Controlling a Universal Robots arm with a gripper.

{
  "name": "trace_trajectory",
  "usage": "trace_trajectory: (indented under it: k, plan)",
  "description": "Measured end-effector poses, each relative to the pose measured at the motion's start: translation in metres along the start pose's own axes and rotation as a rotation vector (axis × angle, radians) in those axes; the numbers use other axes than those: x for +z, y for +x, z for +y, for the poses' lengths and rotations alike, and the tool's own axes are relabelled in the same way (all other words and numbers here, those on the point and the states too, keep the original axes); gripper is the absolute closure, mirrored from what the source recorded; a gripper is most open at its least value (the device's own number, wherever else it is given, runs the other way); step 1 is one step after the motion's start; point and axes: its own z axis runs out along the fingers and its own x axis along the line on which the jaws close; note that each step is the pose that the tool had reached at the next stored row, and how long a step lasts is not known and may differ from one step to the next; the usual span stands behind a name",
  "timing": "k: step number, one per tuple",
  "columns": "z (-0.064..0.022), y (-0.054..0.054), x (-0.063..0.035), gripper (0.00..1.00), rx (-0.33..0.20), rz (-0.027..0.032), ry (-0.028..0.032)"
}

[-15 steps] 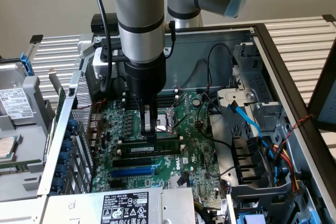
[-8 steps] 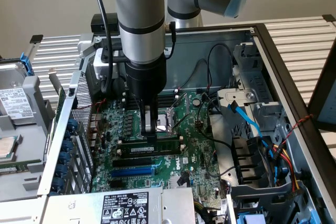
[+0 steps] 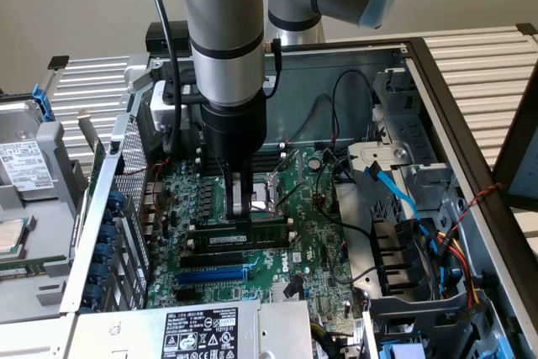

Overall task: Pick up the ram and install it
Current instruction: 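Press down the ram until it locks into place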

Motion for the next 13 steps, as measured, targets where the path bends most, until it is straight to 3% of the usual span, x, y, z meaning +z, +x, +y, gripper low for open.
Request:
trace_trajectory:
  k: [13]
  plan:
    - [0.0,0.0,0.0012,0.9,0.0,0.0002,0.0]
